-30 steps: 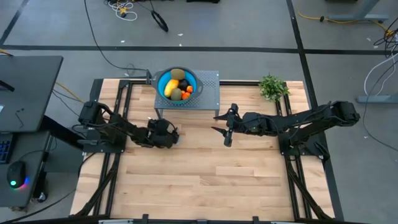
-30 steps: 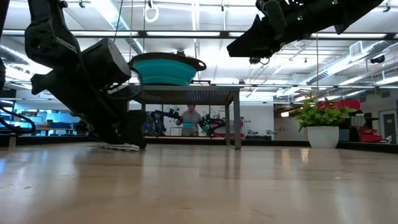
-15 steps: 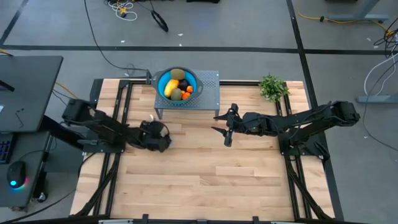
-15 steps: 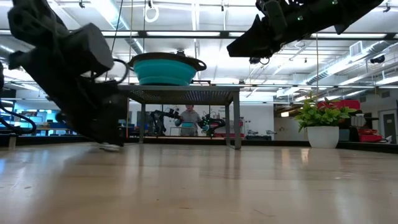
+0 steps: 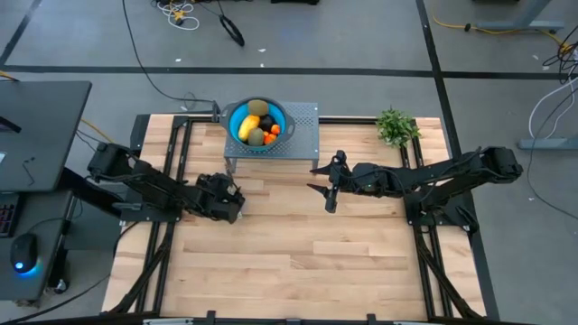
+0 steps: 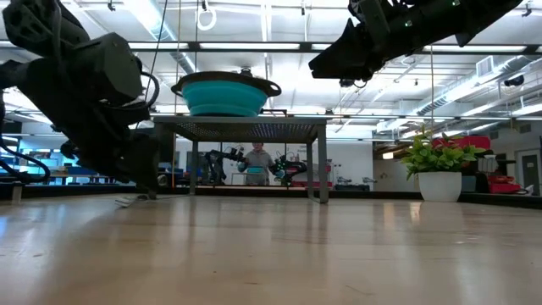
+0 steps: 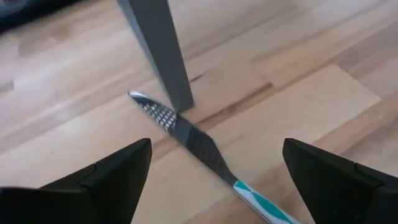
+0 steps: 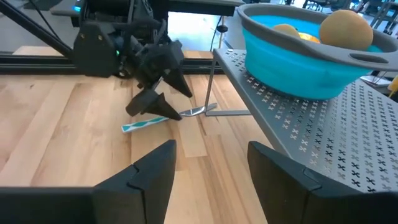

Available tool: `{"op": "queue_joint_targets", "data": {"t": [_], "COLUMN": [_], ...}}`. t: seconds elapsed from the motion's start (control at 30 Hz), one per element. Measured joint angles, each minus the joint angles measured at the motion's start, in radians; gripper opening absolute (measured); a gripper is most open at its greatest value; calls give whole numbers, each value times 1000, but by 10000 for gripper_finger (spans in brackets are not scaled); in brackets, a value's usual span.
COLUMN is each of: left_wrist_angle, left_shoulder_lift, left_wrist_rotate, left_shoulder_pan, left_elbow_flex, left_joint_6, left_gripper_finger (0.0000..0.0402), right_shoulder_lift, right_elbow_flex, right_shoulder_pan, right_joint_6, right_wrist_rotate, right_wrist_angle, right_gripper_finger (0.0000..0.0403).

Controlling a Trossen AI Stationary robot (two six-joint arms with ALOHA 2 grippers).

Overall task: Pick & Place Fruit
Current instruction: Put the blue knife on the gray metal shelf

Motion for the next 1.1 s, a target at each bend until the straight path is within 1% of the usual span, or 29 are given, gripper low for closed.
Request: {"op": "queue_joint_targets", "data": {"t": [0.1,0.2,0.37,0.63,0.77,0.87,1.0,1.1], "left_wrist_angle": [17,98,240,268,302,380,490,569], "left_shoulder_lift": [18,46,85,91,95,96,96,96], "left_wrist_rotate": [56,121,170,246,261,277,228,211], "left_shoulder_pan": [8,8,5,-45,-71,-94,-118,-122], "left_elbow_flex": [-1,2,1,47,58,59,60,60], "left_joint_6": [-24,-19,55,56,41,39,84,135], "left_gripper_finger": [373,373,373,373,373,373,373,373], "right_shoulder_lift": [0,0,0,0,0,0,0,0], "right_elbow_flex": [0,0,0,0,0,0,0,0], "right_shoulder_pan": [0,0,0,0,0,0,0,0], "right_joint_6": [0,0,0,0,0,0,0,0], "right_wrist_rotate": [0,0,0,0,0,0,0,0], "right_wrist_angle": [0,0,2,5,5,5,5,5], "right_gripper_finger": [208,208,208,208,208,208,208,208]}}
